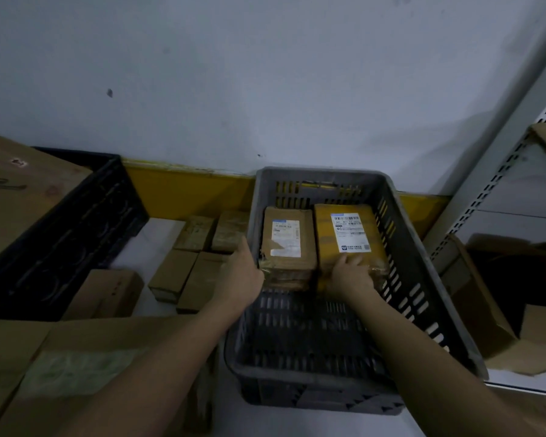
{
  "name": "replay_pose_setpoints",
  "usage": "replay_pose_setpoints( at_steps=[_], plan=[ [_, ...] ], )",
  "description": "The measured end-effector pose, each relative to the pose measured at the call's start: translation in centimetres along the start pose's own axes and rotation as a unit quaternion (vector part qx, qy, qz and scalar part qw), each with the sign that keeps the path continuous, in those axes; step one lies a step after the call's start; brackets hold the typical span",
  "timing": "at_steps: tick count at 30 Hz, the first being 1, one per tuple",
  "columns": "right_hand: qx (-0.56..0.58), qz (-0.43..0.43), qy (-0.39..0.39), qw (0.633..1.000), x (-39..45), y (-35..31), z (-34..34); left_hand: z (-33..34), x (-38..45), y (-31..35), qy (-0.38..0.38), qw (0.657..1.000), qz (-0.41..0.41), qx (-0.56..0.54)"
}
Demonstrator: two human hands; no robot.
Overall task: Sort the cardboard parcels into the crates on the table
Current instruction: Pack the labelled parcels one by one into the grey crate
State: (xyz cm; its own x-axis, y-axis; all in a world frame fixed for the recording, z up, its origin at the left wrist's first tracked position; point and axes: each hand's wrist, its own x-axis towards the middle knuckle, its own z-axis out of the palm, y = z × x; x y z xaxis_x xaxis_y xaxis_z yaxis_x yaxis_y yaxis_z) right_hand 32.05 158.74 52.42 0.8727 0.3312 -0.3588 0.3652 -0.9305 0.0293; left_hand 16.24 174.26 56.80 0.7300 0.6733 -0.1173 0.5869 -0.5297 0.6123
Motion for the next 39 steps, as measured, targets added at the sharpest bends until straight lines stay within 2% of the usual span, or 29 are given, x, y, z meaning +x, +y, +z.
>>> replay_pose_setpoints(
  at_steps=[7, 17, 21, 24, 25, 27, 29, 31, 34, 39],
  plan=[
    [-0.014, 0.003, 0.015, 1.0, 1.0, -0.5, 0.5, -0.1, 0.3, -0.1, -0.02, 1.0, 0.009, -0.002],
    [0.023, 0.01, 0.036, 0.999, 0.5, -0.6, 1.5, 0.1, 0.4, -0.5, -0.015, 1.0, 0.023, -0.015],
    [0.016, 0.017, 0.015, 1.0, -0.2, -0.5, 0.6, -0.2, -0.2, -0.3, -0.015, 0.999, 0.023, -0.015],
    [-0.005, 0.017, -0.018, 1.0, -1.4, -0.3, -1.9, -1.3, -0.4, 0.2, -0.075, 0.996, 0.005, -0.047],
    [-0.001, 0.003, -0.002, 1.0, -1.9, -0.5, -2.9, -2.0, -0.3, 0.1, -0.112, 0.991, -0.003, -0.075],
    [0.034, -0.047, 0.085, 0.995, -3.2, -1.6, -4.6, -4.1, -0.4, -0.7, -0.143, 0.983, 0.005, -0.118],
    [0.097, -0.121, 0.172, 0.973, -4.6, -3.3, -6.0, -6.4, -0.9, -2.6, -0.109, 0.984, 0.027, -0.141],
    [0.148, -0.204, 0.213, 0.944, -6.3, -5.6, -7.2, -8.5, -1.7, -5.2, -0.062, 0.987, 0.045, -0.138],
    [0.211, -0.277, 0.216, 0.912, -9.0, -9.9, -8.5, -11.3, -3.4, -10.0, 0.0, 0.996, 0.042, -0.084],
    [0.265, -0.364, 0.184, 0.873, -12.5, -17.3, -7.5, -14.8, -7.6, -17.4, 0.059, 0.998, -0.004, -0.031]
  ],
)
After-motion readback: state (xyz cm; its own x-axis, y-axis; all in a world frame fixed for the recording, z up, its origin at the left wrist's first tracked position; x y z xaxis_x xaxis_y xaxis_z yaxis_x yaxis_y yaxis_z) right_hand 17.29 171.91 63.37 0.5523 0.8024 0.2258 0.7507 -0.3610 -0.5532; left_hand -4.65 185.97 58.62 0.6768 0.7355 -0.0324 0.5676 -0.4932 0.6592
